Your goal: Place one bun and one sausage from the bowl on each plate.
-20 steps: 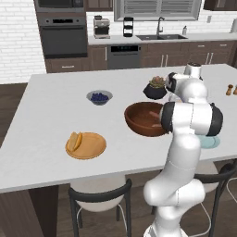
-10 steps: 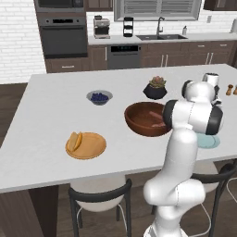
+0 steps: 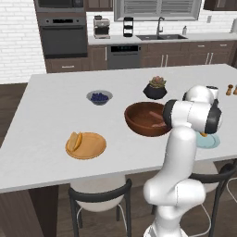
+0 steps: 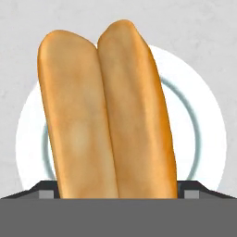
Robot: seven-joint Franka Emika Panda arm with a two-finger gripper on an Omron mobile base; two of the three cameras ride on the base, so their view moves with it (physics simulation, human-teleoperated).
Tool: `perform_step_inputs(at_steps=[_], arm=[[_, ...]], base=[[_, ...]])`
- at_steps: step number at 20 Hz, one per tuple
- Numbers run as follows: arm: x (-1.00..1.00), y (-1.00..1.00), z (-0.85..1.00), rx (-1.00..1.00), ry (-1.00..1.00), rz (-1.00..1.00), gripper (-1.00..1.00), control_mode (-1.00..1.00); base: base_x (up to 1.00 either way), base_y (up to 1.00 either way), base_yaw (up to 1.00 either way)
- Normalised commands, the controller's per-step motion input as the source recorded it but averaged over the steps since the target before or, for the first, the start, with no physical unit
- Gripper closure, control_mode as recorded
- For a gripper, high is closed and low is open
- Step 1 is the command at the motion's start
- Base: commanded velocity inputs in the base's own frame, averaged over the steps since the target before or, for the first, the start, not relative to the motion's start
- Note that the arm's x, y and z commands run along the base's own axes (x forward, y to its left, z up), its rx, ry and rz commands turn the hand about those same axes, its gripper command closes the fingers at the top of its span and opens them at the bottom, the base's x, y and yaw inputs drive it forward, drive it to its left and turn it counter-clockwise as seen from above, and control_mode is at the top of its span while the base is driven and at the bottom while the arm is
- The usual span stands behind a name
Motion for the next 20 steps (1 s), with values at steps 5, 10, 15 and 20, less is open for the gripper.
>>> perform_step_inputs(at_steps=[5,10,15,20], arm=[[0.02,-0.78,-0.17,0.01,0.01,-0.03,1.00,-1.00],[0.00,-0.46,-0.23,0.04,0.00,0.00,1.00,-1.00],[0.01,-0.04,-0.20,0.06,0.00,0.00,-1.00,-1.00],[0.00,0.05,-0.14,0.04,0.00,0.00,-1.00,-1.00]], base=[[0.00,0.00,0.00],[0.00,0.00,0.00],[0.00,0.00,0.00],[0.00,0.00,0.00]])
